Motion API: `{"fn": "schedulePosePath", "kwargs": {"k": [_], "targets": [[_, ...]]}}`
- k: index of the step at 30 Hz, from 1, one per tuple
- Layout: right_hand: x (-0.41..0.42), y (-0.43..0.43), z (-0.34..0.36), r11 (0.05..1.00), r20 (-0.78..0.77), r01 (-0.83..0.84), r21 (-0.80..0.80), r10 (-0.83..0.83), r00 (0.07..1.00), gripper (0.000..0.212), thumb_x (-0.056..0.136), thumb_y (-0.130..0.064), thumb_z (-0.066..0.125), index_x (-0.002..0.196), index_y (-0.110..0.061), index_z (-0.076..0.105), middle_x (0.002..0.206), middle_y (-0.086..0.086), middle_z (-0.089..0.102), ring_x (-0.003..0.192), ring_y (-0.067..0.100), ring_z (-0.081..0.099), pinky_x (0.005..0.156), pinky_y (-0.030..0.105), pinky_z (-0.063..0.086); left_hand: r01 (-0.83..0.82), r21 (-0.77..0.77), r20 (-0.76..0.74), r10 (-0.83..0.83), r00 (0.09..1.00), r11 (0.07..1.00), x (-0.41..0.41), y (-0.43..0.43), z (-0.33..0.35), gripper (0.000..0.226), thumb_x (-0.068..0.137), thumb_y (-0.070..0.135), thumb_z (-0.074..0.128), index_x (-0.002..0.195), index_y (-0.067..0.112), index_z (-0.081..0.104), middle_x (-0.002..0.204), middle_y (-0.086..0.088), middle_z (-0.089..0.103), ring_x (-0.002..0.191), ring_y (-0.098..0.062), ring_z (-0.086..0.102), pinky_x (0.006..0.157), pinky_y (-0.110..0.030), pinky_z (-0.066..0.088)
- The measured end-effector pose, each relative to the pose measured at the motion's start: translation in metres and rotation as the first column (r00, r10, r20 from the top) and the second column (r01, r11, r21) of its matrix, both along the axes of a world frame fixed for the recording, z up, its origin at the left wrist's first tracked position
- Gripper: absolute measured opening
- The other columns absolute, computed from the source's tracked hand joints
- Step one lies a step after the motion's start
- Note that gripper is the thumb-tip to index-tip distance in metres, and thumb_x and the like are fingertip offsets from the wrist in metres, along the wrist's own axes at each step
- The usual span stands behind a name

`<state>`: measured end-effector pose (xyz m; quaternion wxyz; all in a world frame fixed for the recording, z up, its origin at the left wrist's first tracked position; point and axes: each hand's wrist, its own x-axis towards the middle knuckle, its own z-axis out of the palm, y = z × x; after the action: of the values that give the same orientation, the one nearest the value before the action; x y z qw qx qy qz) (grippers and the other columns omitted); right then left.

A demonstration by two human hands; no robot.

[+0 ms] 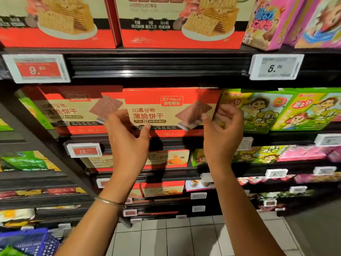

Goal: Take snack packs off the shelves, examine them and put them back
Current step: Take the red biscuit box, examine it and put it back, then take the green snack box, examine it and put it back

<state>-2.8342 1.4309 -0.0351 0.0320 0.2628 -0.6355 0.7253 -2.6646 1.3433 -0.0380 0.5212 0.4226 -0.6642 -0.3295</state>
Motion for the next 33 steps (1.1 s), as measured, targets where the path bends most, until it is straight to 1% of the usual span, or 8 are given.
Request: {"fn": "schedulePosePath", "kwargs": {"k": [2, 6, 12, 17, 21, 24, 29, 33], "targets": [[-0.004, 0.002, -0.002, 0.997, -0.048, 0.063, 0.045, -0.06, 0.997, 0.033, 0.087, -0.011, 0.082, 0.11, -0.019, 0.059, 0.114, 0.003, 0.064, 0.104, 0.011, 0.064, 0.087, 0.029, 0.061, -0.012, 0.0, -0.005, 0.012, 1.0, 1.0, 0.0, -0.005, 0.0, 0.044, 0.09, 0.014, 0.081, 0.116, 0.025, 0.048, 0.121, -0.008, 0.062, 0.11, -0.023, 0.063, 0.094, -0.041, 0.056], [-0.006, 0.0, -0.003, 0.992, -0.098, 0.104, 0.072, -0.097, 0.99, 0.03, 0.086, -0.014, 0.083, 0.108, -0.015, 0.063, 0.107, 0.002, 0.066, 0.096, 0.015, 0.066, 0.079, 0.019, 0.056, -0.055, -0.037, 0.013, 0.056, 0.998, 0.998, 0.003, -0.013, 0.0, 0.034, 0.091, 0.018, 0.081, 0.106, 0.024, 0.052, 0.107, -0.006, 0.066, 0.097, -0.02, 0.067, 0.087, -0.037, 0.058], [-0.009, 0.0, -0.006, 0.984, -0.146, 0.129, 0.121, -0.111, 0.983, 0.024, 0.09, -0.003, 0.076, 0.114, 0.0, 0.072, 0.107, 0.001, 0.07, 0.099, 0.014, 0.071, 0.086, 0.026, 0.06, -0.044, -0.023, 0.021, 0.045, 0.999, 0.999, 0.007, -0.018, -0.006, 0.027, 0.092, 0.024, 0.081, 0.1, 0.02, 0.056, 0.098, -0.006, 0.066, 0.086, -0.015, 0.066, 0.08, -0.029, 0.054], [-0.001, 0.007, -0.01, 0.99, -0.073, 0.024, 0.14, -0.014, 0.997, 0.033, 0.095, -0.002, 0.069, 0.128, -0.006, 0.069, 0.122, 0.01, 0.07, 0.113, 0.014, 0.069, 0.083, 0.011, 0.054, -0.064, -0.062, 0.031, 0.066, 0.997, 0.996, 0.008, -0.024, -0.01, 0.025, 0.093, 0.03, 0.08, 0.098, 0.018, 0.058, 0.095, -0.004, 0.067, 0.084, -0.014, 0.065, 0.079, -0.03, 0.054], [0.001, 0.013, -0.011, 0.989, 0.005, -0.067, 0.135, 0.067, 0.998, 0.036, 0.095, -0.002, 0.07, 0.13, -0.008, 0.068, 0.128, 0.008, 0.068, 0.118, 0.011, 0.067, 0.087, 0.014, 0.055, -0.089, -0.085, 0.051, 0.093, 0.994, 0.992, 0.008, -0.026, -0.012, 0.028, 0.093, 0.034, 0.079, 0.095, 0.014, 0.06, 0.091, -0.003, 0.066, 0.081, -0.018, 0.063, 0.076, -0.033, 0.052], [-0.009, 0.02, -0.012, 0.986, 0.043, -0.106, 0.126, 0.102, 0.994, 0.033, 0.095, -0.003, 0.07, 0.127, -0.01, 0.07, 0.118, 0.002, 0.073, 0.111, 0.007, 0.071, 0.089, 0.018, 0.057, -0.118, -0.085, 0.064, 0.124, 0.99, 0.989, 0.004, -0.028, -0.013, 0.028, 0.093, 0.036, 0.078, 0.091, 0.014, 0.06, 0.088, -0.001, 0.066, 0.081, -0.02, 0.064, 0.075, -0.035, 0.053], [-0.065, 0.05, -0.017, 0.995, 0.024, 0.066, 0.079, -0.068, 0.997, 0.022, 0.092, -0.007, 0.074, 0.113, -0.008, 0.069, 0.1, 0.0, 0.074, 0.093, 0.009, 0.071, 0.084, 0.026, 0.06, -0.201, -0.055, 0.0, 0.202, 0.979, 0.978, -0.008, -0.023, -0.02, 0.026, 0.094, 0.035, 0.077, 0.092, 0.015, 0.06, 0.089, -0.005, 0.066, 0.083, -0.022, 0.063, 0.075, -0.016, 0.046], [-0.113, 0.074, -0.018, 0.976, 0.076, 0.218, 0.027, -0.219, 0.973, 0.043, 0.087, -0.007, 0.078, 0.124, -0.007, 0.057, 0.124, 0.015, 0.061, 0.105, 0.019, 0.063, 0.087, 0.022, 0.055, -0.206, -0.092, -0.077, 0.199, 0.977, 0.974, -0.039, 0.013, -0.024, 0.016, 0.095, 0.021, 0.073, 0.1, 0.016, 0.059, 0.091, -0.002, 0.064, 0.085, -0.017, 0.063, 0.085, -0.037, 0.053]]}}
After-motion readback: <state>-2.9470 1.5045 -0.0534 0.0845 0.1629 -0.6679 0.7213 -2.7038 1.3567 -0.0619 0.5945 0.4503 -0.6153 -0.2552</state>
